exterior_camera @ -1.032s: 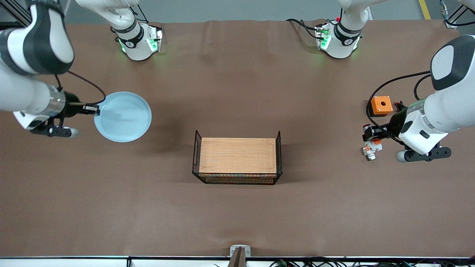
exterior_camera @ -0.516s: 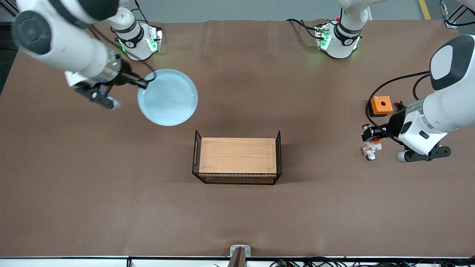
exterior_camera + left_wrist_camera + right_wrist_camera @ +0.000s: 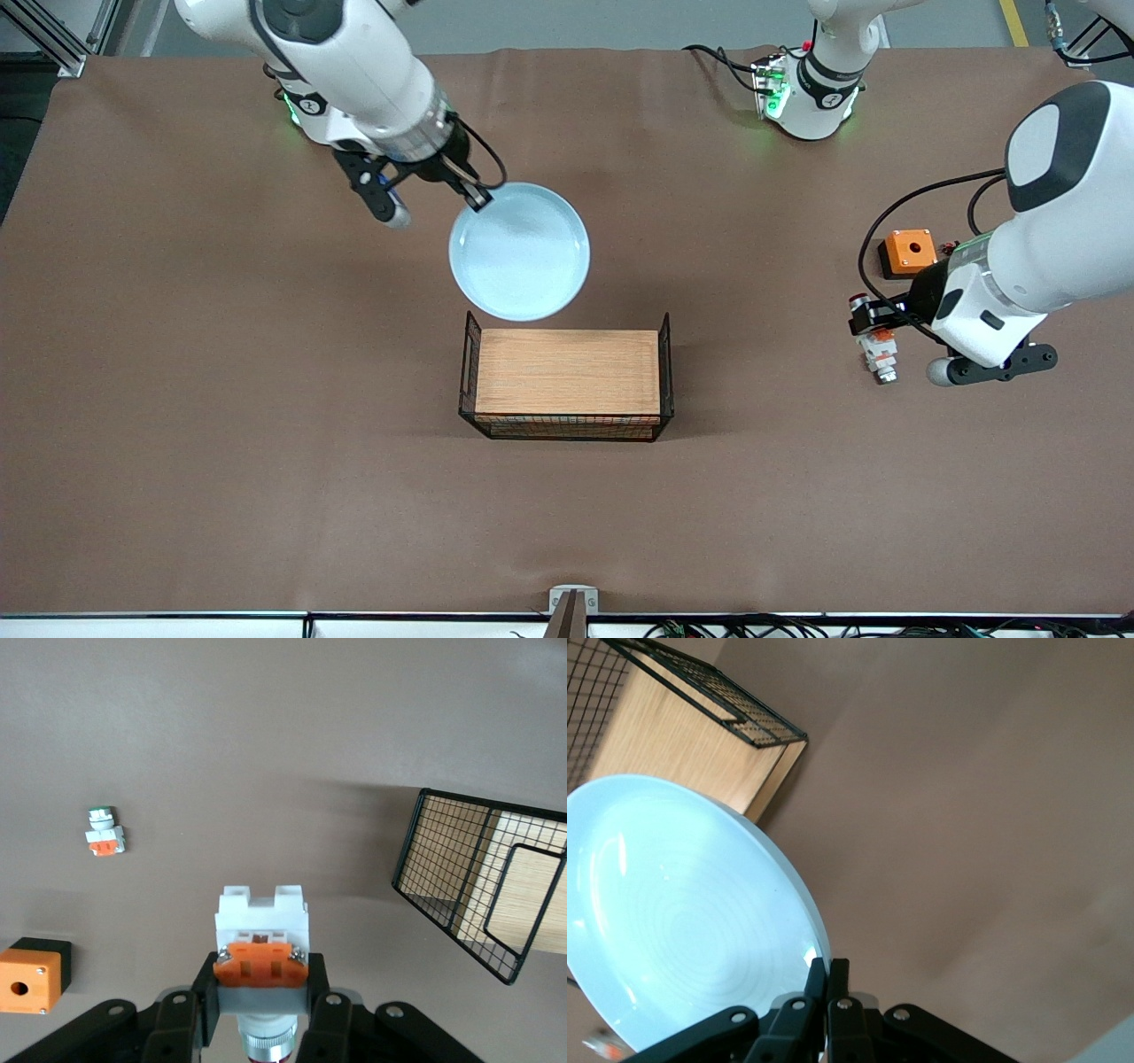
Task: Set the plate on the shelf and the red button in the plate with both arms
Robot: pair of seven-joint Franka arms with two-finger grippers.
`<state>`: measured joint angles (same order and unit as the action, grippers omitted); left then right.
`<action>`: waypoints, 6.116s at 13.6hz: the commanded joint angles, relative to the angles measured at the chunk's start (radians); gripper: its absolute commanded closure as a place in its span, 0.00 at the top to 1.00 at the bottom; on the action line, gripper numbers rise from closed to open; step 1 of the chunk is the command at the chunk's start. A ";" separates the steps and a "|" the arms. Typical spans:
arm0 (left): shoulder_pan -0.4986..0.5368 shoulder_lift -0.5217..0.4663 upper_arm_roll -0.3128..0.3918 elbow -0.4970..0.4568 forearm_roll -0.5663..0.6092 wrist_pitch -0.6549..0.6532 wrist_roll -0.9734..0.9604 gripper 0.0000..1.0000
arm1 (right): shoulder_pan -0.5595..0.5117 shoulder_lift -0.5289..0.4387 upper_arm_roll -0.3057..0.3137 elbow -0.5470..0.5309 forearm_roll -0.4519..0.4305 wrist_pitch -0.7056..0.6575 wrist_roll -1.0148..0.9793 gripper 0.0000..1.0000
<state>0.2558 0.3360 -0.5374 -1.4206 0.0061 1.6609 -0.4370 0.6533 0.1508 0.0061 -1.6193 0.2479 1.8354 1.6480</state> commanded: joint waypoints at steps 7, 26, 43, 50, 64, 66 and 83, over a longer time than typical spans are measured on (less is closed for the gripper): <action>-0.027 0.001 -0.024 0.026 -0.015 -0.013 -0.115 0.00 | 0.045 0.182 -0.015 0.025 0.021 0.246 0.381 0.02; -0.276 0.087 -0.022 0.072 -0.025 0.215 -0.601 0.01 | 0.054 0.363 -0.018 0.116 0.004 0.291 0.374 0.31; -0.487 0.284 -0.013 0.069 -0.006 0.580 -1.101 0.04 | -0.122 0.021 -0.028 0.242 -0.047 -0.372 -0.089 1.00; -0.607 0.359 0.075 0.069 -0.005 0.580 -1.249 0.18 | -0.336 -0.246 -0.028 -0.023 -0.133 -0.378 -0.736 1.00; -0.635 0.218 0.201 0.078 0.018 0.446 -1.238 1.00 | -0.617 -0.260 -0.020 0.013 -0.259 -0.285 -1.431 1.00; -0.600 0.129 0.205 0.083 0.057 0.352 -1.228 1.00 | -0.618 -0.244 -0.020 0.042 -0.260 -0.283 -1.446 1.00; -0.038 -0.221 0.201 -0.064 0.095 -0.158 -0.084 1.00 | -0.629 -0.115 -0.026 0.179 -0.285 -0.272 -1.551 1.00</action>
<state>0.1858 0.1985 -0.3308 -1.3766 0.0904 1.5002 -0.6129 0.0364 0.0253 -0.0271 -1.4646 -0.0217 1.5791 0.1185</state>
